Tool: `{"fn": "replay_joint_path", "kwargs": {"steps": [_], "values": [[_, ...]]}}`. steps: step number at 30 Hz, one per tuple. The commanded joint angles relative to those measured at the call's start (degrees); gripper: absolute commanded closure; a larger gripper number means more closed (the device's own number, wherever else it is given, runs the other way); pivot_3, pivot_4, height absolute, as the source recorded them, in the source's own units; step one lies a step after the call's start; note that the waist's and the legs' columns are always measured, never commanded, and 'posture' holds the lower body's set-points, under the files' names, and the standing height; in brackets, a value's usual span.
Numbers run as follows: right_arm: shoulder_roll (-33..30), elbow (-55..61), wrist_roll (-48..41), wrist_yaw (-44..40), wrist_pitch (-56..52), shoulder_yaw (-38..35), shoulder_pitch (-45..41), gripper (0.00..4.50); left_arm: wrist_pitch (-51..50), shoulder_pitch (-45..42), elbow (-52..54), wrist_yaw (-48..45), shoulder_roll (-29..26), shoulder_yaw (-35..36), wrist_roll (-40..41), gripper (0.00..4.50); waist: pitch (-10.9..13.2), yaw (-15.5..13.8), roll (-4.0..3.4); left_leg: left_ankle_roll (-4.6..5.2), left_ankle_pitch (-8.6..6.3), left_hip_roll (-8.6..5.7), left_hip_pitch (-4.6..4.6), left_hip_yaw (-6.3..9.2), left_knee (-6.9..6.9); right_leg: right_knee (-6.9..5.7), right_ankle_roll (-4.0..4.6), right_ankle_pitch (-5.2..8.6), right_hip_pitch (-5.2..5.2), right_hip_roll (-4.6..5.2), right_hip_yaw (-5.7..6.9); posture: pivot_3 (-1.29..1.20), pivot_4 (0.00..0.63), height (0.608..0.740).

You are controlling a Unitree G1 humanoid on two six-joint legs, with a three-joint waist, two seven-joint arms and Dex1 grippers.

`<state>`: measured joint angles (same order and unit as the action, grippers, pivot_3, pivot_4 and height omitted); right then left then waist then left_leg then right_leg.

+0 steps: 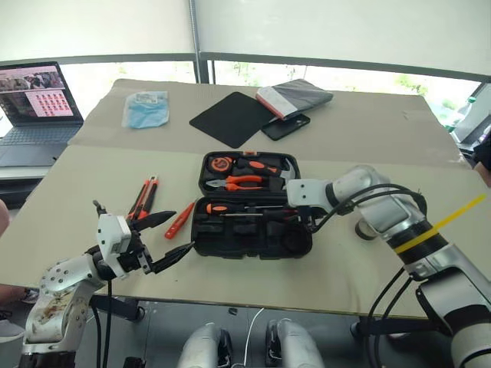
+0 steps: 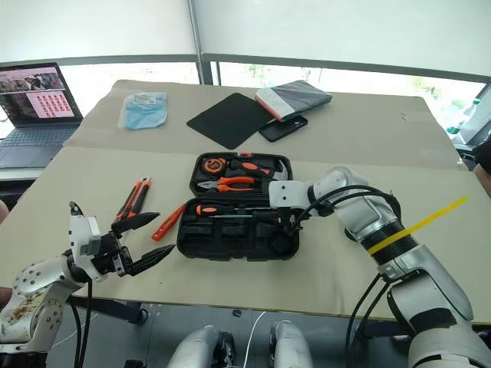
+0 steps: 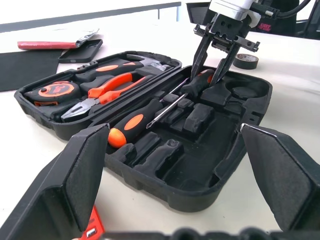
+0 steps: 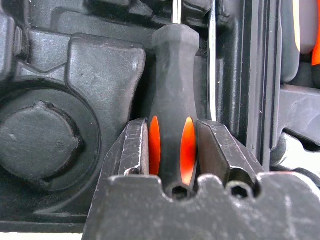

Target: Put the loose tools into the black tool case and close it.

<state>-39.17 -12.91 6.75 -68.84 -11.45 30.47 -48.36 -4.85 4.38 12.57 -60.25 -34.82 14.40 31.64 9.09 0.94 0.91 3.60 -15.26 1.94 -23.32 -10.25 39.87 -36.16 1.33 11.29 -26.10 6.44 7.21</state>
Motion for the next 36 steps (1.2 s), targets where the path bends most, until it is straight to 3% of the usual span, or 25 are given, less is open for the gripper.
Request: {"fn": "replay_joint_path", "kwargs": {"steps": [1,4,10,15,19,20,28,36], "values": [[-0.2,0.4,-1.2,-2.0,1.4,-3.1,-0.3,2.39,2.3,-0.5,-0.5,-0.4,0.2,0.9,0.2,0.00,0.0,0.1,0.00,-0.01,0.01,0.01,0.01,0.00,0.00,-0.01,0.01,0.00,0.00,-0.01,0.00,0.00,0.150,0.740],[-1.3,0.7,-4.4,-5.0,3.1,-6.3,-0.5,1.52,2.9,-0.2,-0.9,-0.2,0.3,0.8,-0.1,0.00,0.0,-0.1,0.00,-0.03,0.02,0.00,-0.01,0.00,-0.01,-0.03,0.03,0.01,-0.02,-0.01,0.01,0.00,0.150,0.740],[-2.0,0.7,-14.4,-11.0,1.8,-14.3,0.3,1.52,3.8,-0.1,-2.3,-0.2,0.5,0.4,-0.9,0.00,0.0,-0.2,0.00,0.01,0.02,0.00,-0.08,0.00,-0.02,0.04,0.12,-0.03,-0.03,-0.01,0.02,0.00,0.150,0.740],[4.3,-1.2,-18.9,-8.1,4.4,-18.2,3.5,2.94,4.2,-0.9,-3.1,-0.2,0.9,-0.4,-1.2,0.00,0.0,0.0,0.00,0.00,0.02,0.04,0.02,0.00,-0.03,0.03,0.40,-0.20,0.02,-0.04,0.03,0.00,0.150,0.740],[7.6,-4.4,-14.2,-5.1,10.1,-15.9,5.8,4.34,3.8,-1.8,-3.4,-0.2,0.6,-1.1,-1.2,0.00,0.0,-0.1,0.00,-0.02,0.03,0.03,-0.01,-0.01,-0.04,-0.01,0.40,-0.20,-0.02,-0.05,0.03,0.00,0.150,0.740],[8.7,-5.7,-13.3,-4.0,11.6,-15.4,6.0,4.48,3.6,-2.2,-3.4,-0.1,0.5,-1.2,-1.1,0.00,0.0,-0.1,0.00,-0.02,0.03,0.02,-0.02,-0.02,-0.04,-0.01,0.40,-0.20,-0.02,-0.05,0.03,0.00,0.150,0.740],[13.1,-16.8,-6.8,2.6,17.3,-13.2,4.6,4.48,1.3,-2.8,-2.3,0.7,-0.9,-1.7,-1.5,0.00,0.0,0.0,0.00,-0.04,0.05,0.02,0.04,-0.11,-0.04,-0.04,0.28,-0.13,0.00,-0.19,-0.02,0.00,0.150,0.740],[14.9,-17.6,-1.9,2.9,19.8,-8.4,5.7,4.48,-0.1,-1.3,-0.5,2.6,-1.1,-0.5,-1.1,0.00,0.0,0.1,-0.02,-0.06,0.05,0.03,0.13,-0.11,-0.06,-0.05,0.21,-0.08,0.05,-0.17,-0.08,0.00,0.150,0.740]]}}
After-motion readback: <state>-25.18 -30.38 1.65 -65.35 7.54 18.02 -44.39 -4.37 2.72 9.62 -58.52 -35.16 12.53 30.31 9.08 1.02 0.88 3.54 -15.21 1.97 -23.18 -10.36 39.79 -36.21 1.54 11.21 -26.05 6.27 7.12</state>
